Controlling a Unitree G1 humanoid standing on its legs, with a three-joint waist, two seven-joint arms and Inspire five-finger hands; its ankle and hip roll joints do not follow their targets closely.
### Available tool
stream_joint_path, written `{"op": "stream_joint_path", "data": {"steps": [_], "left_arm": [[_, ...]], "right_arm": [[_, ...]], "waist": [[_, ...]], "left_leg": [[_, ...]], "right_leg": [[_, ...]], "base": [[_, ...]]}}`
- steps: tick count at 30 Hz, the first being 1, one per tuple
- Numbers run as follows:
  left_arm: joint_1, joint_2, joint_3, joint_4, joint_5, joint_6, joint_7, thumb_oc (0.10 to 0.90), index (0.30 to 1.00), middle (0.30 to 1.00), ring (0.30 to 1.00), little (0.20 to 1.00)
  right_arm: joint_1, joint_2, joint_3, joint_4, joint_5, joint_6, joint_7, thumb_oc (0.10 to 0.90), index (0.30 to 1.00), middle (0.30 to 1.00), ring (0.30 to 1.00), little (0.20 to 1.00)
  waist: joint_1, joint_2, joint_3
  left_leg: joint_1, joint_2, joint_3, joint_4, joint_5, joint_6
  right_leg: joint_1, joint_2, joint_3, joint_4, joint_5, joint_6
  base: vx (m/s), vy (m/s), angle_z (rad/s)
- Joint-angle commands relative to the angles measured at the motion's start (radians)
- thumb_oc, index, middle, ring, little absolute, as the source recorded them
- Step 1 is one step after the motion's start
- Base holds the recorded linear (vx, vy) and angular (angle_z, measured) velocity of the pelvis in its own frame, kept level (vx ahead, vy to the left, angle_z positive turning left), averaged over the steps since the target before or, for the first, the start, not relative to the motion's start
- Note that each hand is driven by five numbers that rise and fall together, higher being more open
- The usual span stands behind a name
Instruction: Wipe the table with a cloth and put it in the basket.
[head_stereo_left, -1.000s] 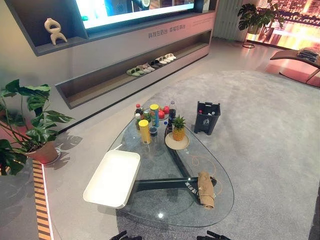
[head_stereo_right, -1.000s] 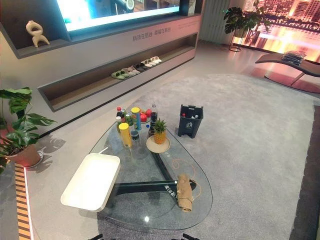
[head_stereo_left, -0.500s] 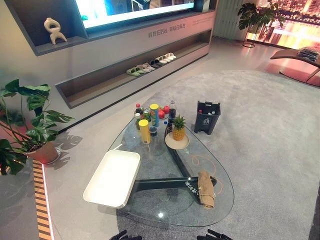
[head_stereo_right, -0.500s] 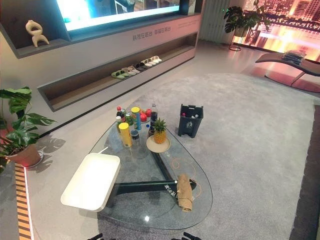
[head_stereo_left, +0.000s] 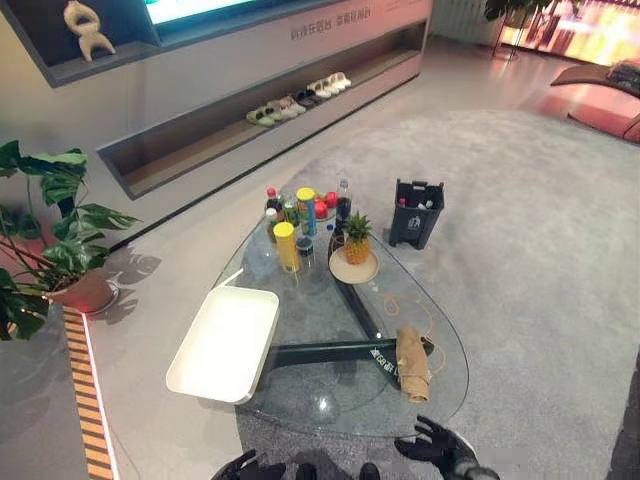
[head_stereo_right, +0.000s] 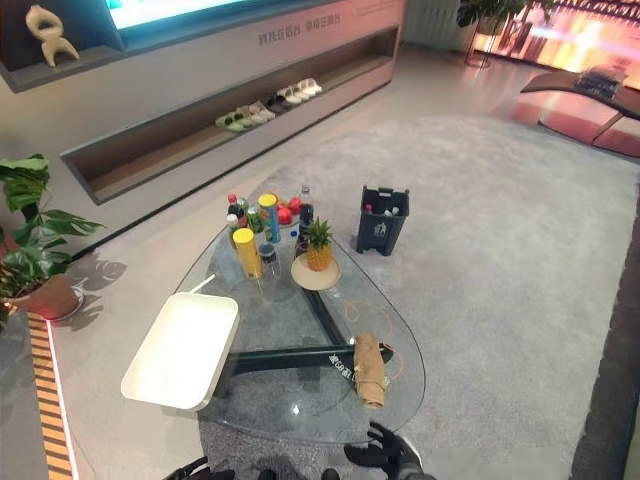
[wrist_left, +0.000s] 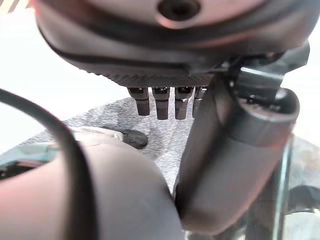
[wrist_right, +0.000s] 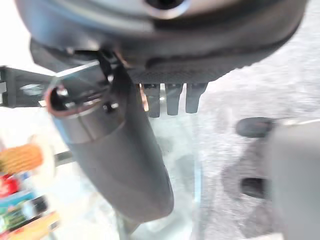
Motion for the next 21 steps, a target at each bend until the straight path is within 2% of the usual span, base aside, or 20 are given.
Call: {"op": "stream_joint_path", "data": {"steps": [1, 9, 12, 15, 18, 21], "left_arm": [[-0.075, -0.025, -0.041, -0.002, -0.061, -0.038, 0.004, 0.800, 0.900, 0.900, 0.900, 0.900], [-0.110, -0.023, -0.062, -0.028, -0.111, -0.063, 0.014, 0.800, 0.900, 0.900, 0.900, 0.900], [-0.123, -0.014, -0.065, -0.042, -0.129, -0.070, 0.011, 0.800, 0.900, 0.900, 0.900, 0.900], [-0.141, -0.007, -0.067, -0.054, -0.148, -0.073, 0.010, 0.800, 0.900, 0.900, 0.900, 0.900], [-0.162, -0.006, -0.068, -0.059, -0.169, -0.073, 0.015, 0.800, 0.900, 0.900, 0.900, 0.900], [-0.171, -0.009, -0.065, -0.061, -0.177, -0.081, 0.017, 0.800, 0.900, 0.900, 0.900, 0.900]], "right_arm": [[-0.101, -0.022, 0.035, -0.143, -0.024, -0.082, -0.093, 0.800, 0.900, 0.900, 0.900, 0.900], [-0.146, -0.049, 0.056, -0.302, -0.028, -0.112, -0.192, 0.800, 0.900, 0.900, 0.900, 0.900], [-0.161, -0.068, 0.055, -0.381, -0.046, -0.120, -0.270, 0.800, 0.900, 0.900, 0.900, 0.900], [-0.190, -0.090, 0.056, -0.446, -0.172, -0.111, -0.447, 0.800, 0.900, 0.900, 0.900, 0.900], [-0.237, -0.108, 0.051, -0.508, -0.271, -0.069, -0.617, 0.800, 0.900, 0.900, 0.900, 0.900], [-0.266, -0.118, 0.046, -0.554, -0.326, -0.043, -0.701, 0.800, 0.900, 0.900, 0.900, 0.900]], "waist": [[0.002, -0.042, 0.093], [-0.003, -0.037, 0.179], [-0.005, -0.037, 0.216], [-0.009, -0.036, 0.251], [-0.013, -0.036, 0.284], [-0.014, -0.035, 0.306]], "left_leg": [[-0.068, -0.058, -0.016, 0.108, -0.096, 0.048], [-0.152, -0.071, -0.023, 0.157, -0.093, 0.052], [-0.197, -0.073, -0.016, 0.186, -0.094, 0.054], [-0.243, -0.076, -0.006, 0.217, -0.098, 0.056], [-0.287, -0.079, 0.000, 0.251, -0.105, 0.061], [-0.310, -0.083, 0.002, 0.272, -0.111, 0.063]], "right_leg": [[-0.067, -0.043, -0.018, 0.077, -0.023, 0.045], [-0.150, -0.039, -0.017, 0.134, -0.031, 0.035], [-0.198, -0.043, -0.017, 0.164, -0.030, 0.035], [-0.246, -0.047, -0.015, 0.185, -0.025, 0.035], [-0.289, -0.048, -0.009, 0.211, -0.023, 0.035], [-0.308, -0.049, -0.006, 0.222, -0.022, 0.034]], "base": [[-0.16, -0.006, -0.01], [-0.06, 0.022, 0.01], [-0.05, 0.026, 0.01], [-0.06, 0.042, 0.02], [-0.06, 0.056, -0.04], [-0.03, 0.042, -0.11]]}}
